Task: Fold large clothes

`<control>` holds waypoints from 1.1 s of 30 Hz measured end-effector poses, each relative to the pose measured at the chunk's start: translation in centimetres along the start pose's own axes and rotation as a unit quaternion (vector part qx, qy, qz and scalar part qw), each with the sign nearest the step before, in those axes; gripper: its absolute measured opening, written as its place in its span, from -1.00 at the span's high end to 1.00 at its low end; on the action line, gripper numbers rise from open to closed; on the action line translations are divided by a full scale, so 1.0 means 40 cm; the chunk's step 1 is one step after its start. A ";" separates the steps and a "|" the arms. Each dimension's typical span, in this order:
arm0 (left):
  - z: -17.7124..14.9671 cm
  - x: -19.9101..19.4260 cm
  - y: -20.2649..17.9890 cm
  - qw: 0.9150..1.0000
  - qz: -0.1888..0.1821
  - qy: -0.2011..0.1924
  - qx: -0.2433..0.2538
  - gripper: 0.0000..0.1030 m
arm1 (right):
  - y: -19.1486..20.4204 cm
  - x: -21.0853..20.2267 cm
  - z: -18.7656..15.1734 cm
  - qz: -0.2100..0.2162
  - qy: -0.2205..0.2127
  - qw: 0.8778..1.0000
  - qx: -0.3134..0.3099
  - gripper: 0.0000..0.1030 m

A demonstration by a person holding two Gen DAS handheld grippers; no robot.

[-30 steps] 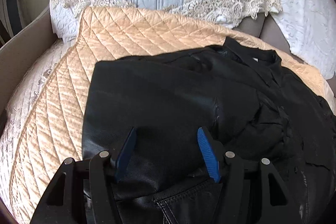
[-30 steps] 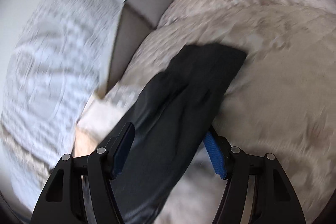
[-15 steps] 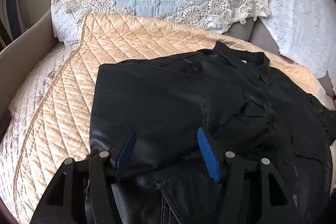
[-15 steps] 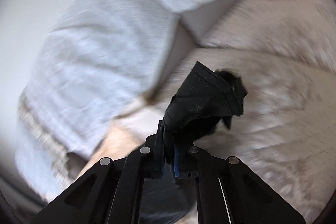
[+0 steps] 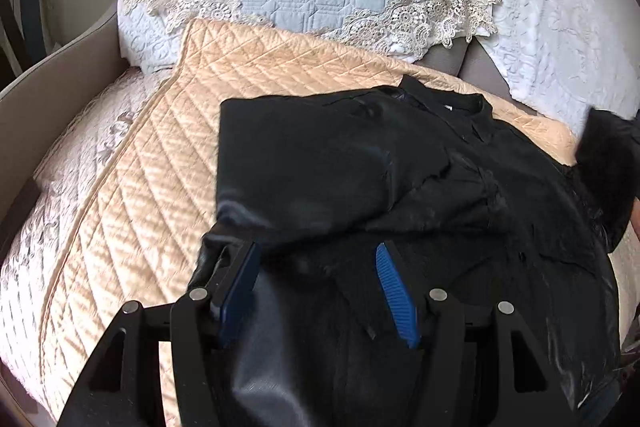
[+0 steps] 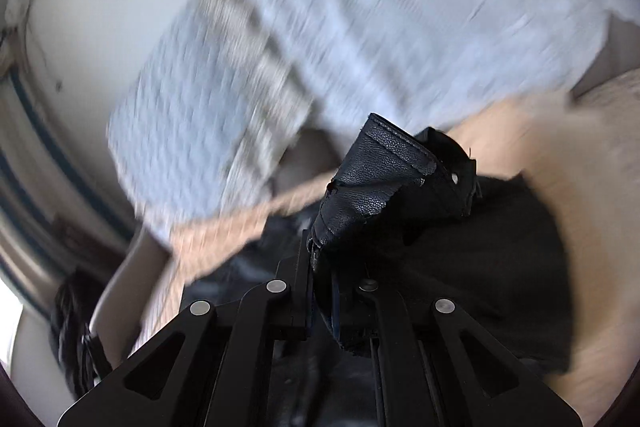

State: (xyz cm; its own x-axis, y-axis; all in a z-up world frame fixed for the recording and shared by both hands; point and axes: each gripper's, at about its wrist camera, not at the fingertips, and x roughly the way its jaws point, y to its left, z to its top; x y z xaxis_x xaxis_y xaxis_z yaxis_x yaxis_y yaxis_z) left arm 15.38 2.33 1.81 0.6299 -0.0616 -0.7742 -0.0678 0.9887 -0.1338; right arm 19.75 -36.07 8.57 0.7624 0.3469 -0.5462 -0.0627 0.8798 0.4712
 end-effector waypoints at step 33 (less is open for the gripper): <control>0.067 0.327 -0.612 0.976 -0.093 0.063 0.188 -0.22 | -0.353 0.012 -0.173 -0.043 0.007 0.988 0.150 0.45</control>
State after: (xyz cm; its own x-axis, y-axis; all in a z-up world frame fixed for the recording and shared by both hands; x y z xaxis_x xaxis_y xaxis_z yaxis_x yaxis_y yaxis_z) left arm 27.35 -22.32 -3.36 0.5028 -0.2378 -0.8311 0.3418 0.9378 -0.0615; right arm 16.53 -46.08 -3.13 0.7471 0.2811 -0.6023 0.1972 0.7716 0.6048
